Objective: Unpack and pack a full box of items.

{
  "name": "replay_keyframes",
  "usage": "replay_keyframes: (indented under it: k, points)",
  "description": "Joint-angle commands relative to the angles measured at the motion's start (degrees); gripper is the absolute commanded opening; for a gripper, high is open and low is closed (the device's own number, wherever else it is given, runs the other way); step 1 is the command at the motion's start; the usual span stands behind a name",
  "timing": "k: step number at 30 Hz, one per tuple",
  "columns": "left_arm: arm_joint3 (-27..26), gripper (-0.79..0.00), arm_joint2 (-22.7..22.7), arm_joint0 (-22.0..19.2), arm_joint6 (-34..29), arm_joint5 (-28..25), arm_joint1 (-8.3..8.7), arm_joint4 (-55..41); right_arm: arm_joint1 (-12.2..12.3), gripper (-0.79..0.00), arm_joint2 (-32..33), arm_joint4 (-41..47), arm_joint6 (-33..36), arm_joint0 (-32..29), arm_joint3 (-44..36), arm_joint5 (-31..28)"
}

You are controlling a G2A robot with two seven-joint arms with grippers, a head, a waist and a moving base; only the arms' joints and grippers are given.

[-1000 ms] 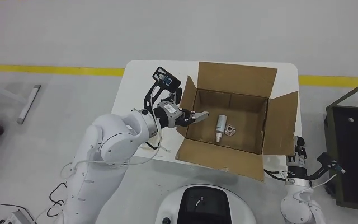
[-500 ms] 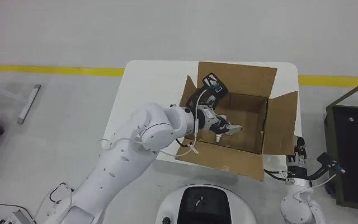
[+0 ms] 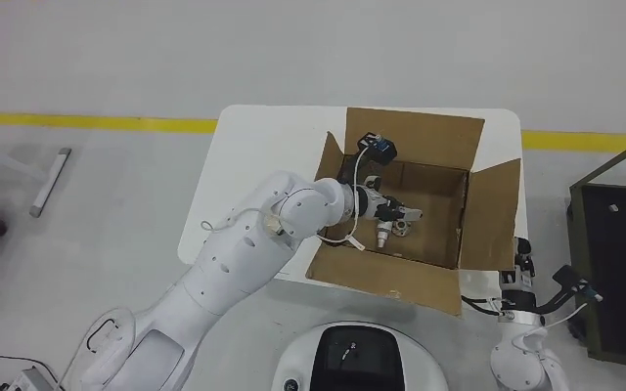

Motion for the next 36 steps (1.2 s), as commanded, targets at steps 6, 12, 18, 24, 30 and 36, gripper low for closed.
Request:
replay_keyframes:
  k: [6, 12, 18, 24, 30, 36]
  points:
    - [-0.03, 0.0, -0.01, 0.02, 0.01, 0.01, 0.01, -0.01, -0.16, -0.785, -2.02, -2.39, -0.2, 5.22, 4.07, -0.01]
    - [-0.03, 0.0, -0.01, 0.02, 0.01, 0.01, 0.01, -0.01, -0.43, -0.785, -5.81, -6.13, -0.76, 11.44, 10.05, -1.2]
    - [-0.03, 0.0, -0.01, 0.02, 0.01, 0.01, 0.01, -0.01, -0.75, -0.785, -8.61, -8.37, -1.63, 14.04, 12.95, -1.84]
    - [-0.03, 0.0, -0.01, 0.02, 0.01, 0.01, 0.01, -0.01, -0.82, -0.785, -9.28, -8.29, -1.11, 14.94, 13.99, -3.38]
    - [-0.1, 0.0, 0.09, 0.75, 1.02, -0.11, 0.0, 0.33, -0.74, -0.785, -7.69, -7.66, -2.39, 12.54, 11.74, -3.13]
    - [4.28, 0.0, 3.07, -1.02, 0.78, 0.39, -1.29, 1.12, -0.54, -0.785, -3.98, -3.77, -2.65, 6.88, 6.73, -4.44]
